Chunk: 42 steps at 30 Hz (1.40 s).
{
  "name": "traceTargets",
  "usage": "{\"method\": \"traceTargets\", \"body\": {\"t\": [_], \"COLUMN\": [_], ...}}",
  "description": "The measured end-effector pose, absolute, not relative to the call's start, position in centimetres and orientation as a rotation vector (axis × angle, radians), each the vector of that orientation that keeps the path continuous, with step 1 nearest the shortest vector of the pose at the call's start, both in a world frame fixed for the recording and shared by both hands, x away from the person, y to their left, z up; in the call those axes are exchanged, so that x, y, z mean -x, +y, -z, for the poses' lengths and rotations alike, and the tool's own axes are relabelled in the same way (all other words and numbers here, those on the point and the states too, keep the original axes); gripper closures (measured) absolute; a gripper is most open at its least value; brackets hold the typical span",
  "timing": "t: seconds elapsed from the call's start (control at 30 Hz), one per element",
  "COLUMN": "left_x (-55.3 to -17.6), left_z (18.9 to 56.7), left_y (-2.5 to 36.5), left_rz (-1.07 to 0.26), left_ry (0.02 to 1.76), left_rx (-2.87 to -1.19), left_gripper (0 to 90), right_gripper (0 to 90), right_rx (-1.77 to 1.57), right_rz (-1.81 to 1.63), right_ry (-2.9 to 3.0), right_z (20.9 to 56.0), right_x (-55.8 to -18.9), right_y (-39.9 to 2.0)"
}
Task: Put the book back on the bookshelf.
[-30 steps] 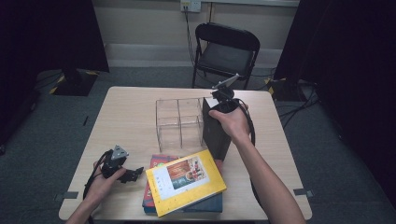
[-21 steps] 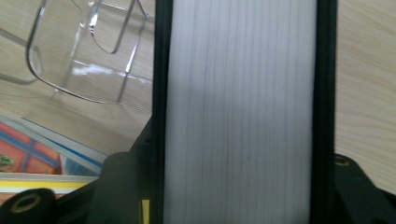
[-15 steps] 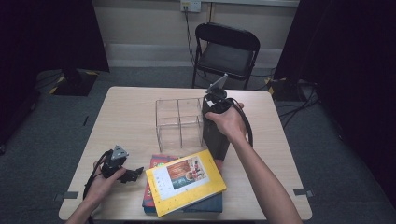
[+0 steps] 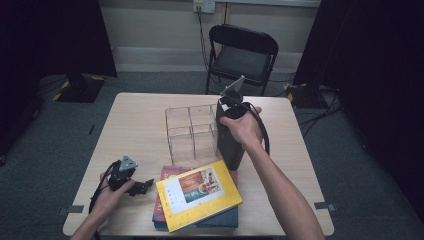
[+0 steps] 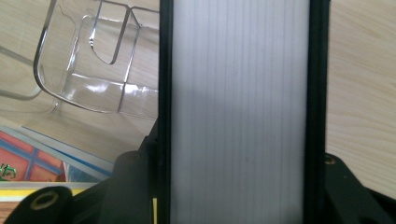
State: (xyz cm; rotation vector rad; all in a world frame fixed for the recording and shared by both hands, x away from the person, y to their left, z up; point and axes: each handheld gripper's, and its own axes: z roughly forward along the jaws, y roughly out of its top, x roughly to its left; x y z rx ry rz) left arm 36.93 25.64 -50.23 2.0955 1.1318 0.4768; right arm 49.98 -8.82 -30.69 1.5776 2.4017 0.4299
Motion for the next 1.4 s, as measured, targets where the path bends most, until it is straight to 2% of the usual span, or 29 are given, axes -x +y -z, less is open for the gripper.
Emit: {"method": "traceTargets", "body": {"t": [0.23,0.8,1.4], "left_x": [-36.9,-36.9,-36.9], "left_z": [50.2,50.2,50.2], "left_y": [25.6,25.7,25.7], "left_rz": [-0.477,-0.472,-0.471], "left_ry": [1.132,1.128,1.128], "left_rx": [-2.096,-2.095,-2.099], "left_gripper": [3.8,3.7,3.7], "right_gripper": [53.4,53.3,53.1], "right_rx": [-1.594,-1.68,-1.694], "right_rz": [-0.444,-0.433,-0.397], "right_ry": [2.377,2.354,2.332], "right_z": [30.0,30.9,31.1], "right_x": [-51.1,-54.1,-54.7], "right_y": [-8.6,-7.4,-6.6]}}
